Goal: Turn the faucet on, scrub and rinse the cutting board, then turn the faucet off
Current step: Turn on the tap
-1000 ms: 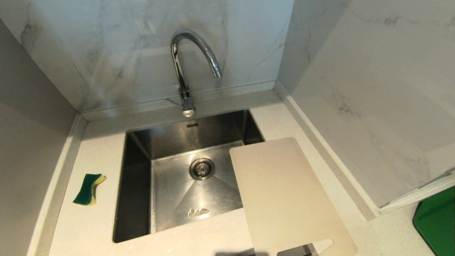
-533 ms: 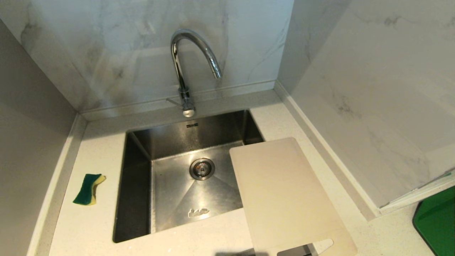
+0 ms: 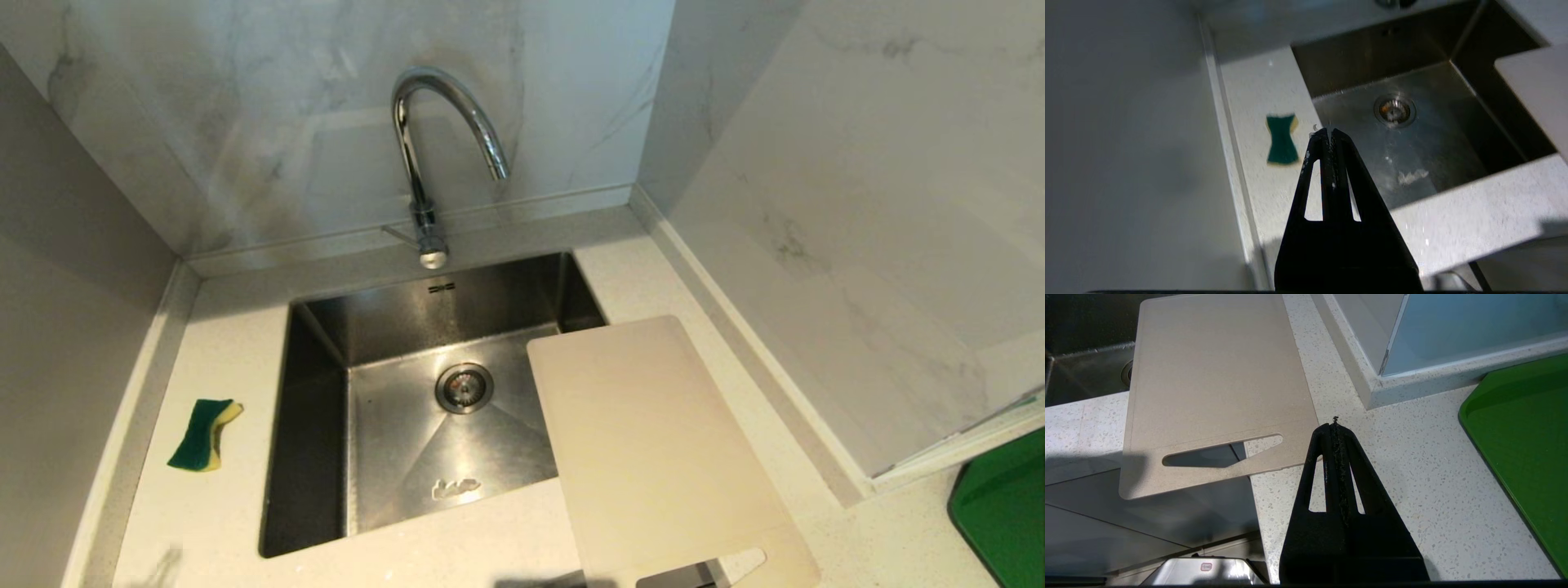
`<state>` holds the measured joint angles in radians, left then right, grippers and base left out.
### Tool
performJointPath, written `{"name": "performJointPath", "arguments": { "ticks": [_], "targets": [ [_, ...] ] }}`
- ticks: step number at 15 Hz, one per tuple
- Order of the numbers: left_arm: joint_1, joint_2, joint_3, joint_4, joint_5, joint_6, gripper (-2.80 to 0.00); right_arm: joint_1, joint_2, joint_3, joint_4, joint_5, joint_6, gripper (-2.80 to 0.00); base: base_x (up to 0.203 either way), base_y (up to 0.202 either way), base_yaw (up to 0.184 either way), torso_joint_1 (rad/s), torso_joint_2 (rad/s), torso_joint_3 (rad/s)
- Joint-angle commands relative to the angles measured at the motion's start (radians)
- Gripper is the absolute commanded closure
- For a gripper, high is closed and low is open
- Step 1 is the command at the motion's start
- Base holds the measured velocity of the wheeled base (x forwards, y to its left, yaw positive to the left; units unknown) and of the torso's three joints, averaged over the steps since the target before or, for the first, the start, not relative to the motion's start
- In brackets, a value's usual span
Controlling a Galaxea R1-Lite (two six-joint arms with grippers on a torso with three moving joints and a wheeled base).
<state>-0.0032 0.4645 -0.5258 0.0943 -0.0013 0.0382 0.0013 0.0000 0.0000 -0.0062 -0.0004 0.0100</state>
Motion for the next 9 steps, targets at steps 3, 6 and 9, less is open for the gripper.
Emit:
{"name": "performJointPath", "arguments": {
  "ticks": [3, 6, 9],
  "targets": [
    [0.000, 0.402, -0.311, 0.001, 0.017, 0.075, 0.00, 0.002, 0.000, 0.000, 0.000, 0.000, -0.001, 0.00, 0.000, 0.000, 0.000, 0.000, 0.00, 0.000],
    [-0.045, 0.636, -0.510, 0.000, 0.080, 0.121, 0.00, 0.000, 0.000, 0.000, 0.000, 0.000, -0.001, 0.00, 0.000, 0.000, 0.000, 0.000, 0.00, 0.000],
    [-0.183, 0.843, -0.720, 0.001, 0.237, 0.135, 0.00, 0.000, 0.000, 0.000, -0.001, 0.000, -0.002, 0.00, 0.000, 0.000, 0.000, 0.000, 0.00, 0.000]
  ]
}}
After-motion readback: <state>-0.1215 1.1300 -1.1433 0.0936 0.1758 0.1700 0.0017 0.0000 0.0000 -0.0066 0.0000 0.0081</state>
